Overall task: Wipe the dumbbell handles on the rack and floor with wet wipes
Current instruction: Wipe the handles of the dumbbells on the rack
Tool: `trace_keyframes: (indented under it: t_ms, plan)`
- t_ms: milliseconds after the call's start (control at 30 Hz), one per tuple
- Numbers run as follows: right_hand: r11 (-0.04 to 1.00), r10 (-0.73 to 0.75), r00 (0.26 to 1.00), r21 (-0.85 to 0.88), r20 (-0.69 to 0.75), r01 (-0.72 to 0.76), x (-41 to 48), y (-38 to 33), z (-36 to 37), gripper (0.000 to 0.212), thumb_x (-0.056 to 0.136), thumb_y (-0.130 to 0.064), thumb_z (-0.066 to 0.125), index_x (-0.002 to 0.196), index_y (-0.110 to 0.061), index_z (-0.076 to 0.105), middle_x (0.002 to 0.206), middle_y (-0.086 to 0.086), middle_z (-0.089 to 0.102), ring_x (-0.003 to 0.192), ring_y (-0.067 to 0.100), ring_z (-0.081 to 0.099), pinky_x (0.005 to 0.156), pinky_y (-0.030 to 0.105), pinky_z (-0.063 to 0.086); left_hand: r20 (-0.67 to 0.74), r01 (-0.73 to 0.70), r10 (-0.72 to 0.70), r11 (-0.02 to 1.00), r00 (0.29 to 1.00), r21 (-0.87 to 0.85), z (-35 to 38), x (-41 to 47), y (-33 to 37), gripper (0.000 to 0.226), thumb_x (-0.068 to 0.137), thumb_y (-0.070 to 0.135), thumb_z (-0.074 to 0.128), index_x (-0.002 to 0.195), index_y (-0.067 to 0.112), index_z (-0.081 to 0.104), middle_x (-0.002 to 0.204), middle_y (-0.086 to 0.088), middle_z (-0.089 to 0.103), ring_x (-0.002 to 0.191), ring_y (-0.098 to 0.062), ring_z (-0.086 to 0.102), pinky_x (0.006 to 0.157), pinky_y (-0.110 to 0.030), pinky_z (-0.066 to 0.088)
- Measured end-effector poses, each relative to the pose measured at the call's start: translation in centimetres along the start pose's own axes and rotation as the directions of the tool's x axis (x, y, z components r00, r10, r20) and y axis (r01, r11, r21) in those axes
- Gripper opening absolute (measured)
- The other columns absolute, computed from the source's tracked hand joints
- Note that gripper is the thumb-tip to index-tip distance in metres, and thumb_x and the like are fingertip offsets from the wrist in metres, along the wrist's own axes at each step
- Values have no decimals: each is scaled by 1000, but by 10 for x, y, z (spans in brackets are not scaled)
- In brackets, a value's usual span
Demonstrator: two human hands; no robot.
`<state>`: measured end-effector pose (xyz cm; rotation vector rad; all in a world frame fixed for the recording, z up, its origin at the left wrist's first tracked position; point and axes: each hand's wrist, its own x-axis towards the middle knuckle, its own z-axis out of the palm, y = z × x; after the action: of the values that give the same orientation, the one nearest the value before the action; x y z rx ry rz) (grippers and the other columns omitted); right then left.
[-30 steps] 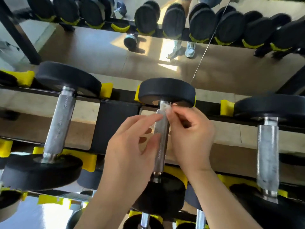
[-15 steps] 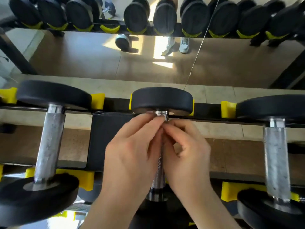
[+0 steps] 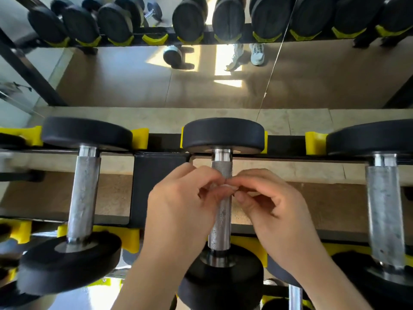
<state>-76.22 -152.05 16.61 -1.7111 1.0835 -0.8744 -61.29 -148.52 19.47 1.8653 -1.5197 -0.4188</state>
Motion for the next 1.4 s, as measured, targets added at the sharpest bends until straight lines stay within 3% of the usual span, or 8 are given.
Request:
trace_keyframes:
  t_ms: [167,333,600,833,967,1067,1267,1400]
  plan:
    - [1000,0,1000,-7,-13,0,0,-4,4,44,94,-4,55,128,-32,55,119,-16,56,110,-5,53,87,6,42,-156,65,-69,997,985,-31,12,18,7,7,81,20,74,84,26,74,79,14,67,74,-4,63,65,-26,52]
    - [998,-39,999,-54,5,40,0,0,-1,27,90,-4,62,106,-23,72,102,-14,65,97,-2,59,82,13,48,-53,131,-129,991,990,31,5,-14,11,8,77,24,78,75,29,72,68,13,65,65,-7,63,58,-30,53]
    - [999,31,1000,-19,4,-31,-16,-1,2,36,92,-16,60,127,-26,61,107,-13,60,96,0,57,81,14,50,-127,-100,126,976,984,194,12,1,11,13,84,14,62,82,17,75,82,8,66,73,-3,57,64,-17,47]
    - [993,114,991,-17,76,-113,-29,-1,-5,19,86,-20,70,103,-29,73,90,-21,69,88,-6,60,76,6,46,131,-239,216,952,968,193,0,-31,9,12,77,9,70,81,18,76,83,11,66,73,-1,59,67,-6,46]
    - [980,161,986,110,29,-164,-36,-3,-5,29,87,-19,69,94,-46,63,87,-25,67,84,-5,61,72,7,45,79,-282,271,917,959,283,5,-13,11,12,83,13,64,79,16,75,82,7,66,71,-1,57,64,-9,46]
    - [984,152,986,105,-74,-144,-17,-3,1,17,89,-21,65,102,-32,69,90,-21,66,89,-4,59,74,4,44,6,-200,208,931,978,306,11,-3,17,14,83,16,62,83,14,76,85,5,68,74,-1,58,70,-5,43]
    - [963,243,953,72,182,-259,-50,0,-3,25,82,-19,75,80,-41,65,79,-21,67,81,-6,62,74,10,48,270,-138,46,932,962,335,-7,-43,18,25,65,4,82,71,27,76,72,19,65,62,2,56,61,0,39]
    - [948,237,964,188,125,-257,-48,0,0,25,81,-20,75,85,-43,64,80,-21,69,77,-5,65,72,13,51,188,-172,111,922,976,348,0,-26,24,19,68,4,80,69,22,75,72,14,63,60,-1,54,57,-5,41]
